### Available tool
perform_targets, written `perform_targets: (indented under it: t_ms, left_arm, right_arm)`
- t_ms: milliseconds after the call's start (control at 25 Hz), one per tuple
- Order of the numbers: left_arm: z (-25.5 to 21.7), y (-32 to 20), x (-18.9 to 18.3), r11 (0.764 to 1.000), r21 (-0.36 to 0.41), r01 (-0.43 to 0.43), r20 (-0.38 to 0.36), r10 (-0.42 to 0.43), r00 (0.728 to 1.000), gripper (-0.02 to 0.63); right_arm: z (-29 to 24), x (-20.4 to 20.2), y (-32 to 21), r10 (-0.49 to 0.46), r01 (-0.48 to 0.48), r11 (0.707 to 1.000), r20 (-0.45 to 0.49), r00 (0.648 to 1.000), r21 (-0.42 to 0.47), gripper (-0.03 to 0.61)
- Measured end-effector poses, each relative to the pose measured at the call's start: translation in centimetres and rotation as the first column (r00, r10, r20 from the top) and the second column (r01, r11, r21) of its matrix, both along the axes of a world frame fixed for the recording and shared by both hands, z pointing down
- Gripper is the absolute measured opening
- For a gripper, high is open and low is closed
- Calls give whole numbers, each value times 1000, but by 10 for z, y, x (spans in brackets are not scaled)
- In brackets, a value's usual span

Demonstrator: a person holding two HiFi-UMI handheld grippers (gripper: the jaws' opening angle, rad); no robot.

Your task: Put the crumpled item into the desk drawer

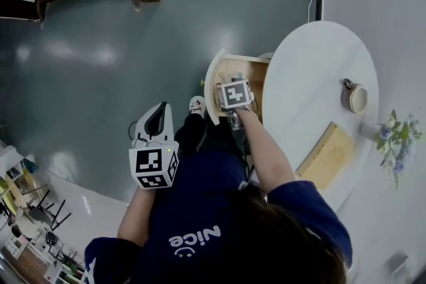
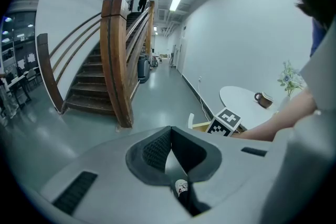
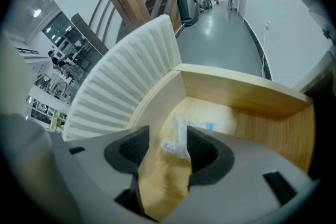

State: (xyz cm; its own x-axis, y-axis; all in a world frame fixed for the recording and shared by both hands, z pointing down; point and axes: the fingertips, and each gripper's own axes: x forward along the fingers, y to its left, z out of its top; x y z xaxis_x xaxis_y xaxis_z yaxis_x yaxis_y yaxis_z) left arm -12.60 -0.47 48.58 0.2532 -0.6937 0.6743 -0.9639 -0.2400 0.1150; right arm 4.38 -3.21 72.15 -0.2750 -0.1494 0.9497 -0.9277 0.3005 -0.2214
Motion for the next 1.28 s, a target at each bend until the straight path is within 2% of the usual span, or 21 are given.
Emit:
perform_targets:
  t_ms: [120,280,760,1280]
  left_arm:
    - [-3,-1,-1,1000,12,2,-17,-1,1000,3]
    - [-6,-4,0,1000,29,-2,-35,3,999,3]
    - [-15,-16,6,997,80,-23,-86,30,996,3]
    - [-29,-26,35,981,147,-128,-116,146,982,3]
  right_arm:
    - [-15,-3,-3,20,-20,999,4,1000,34,233]
    - [-33,-11,-4,49,-52,998,62,997,47,233]
    - [-105,-19,-9,45,-57,975,60,997,216,233]
    - [-173,-6,2,82,-93,926,47,996,365,230]
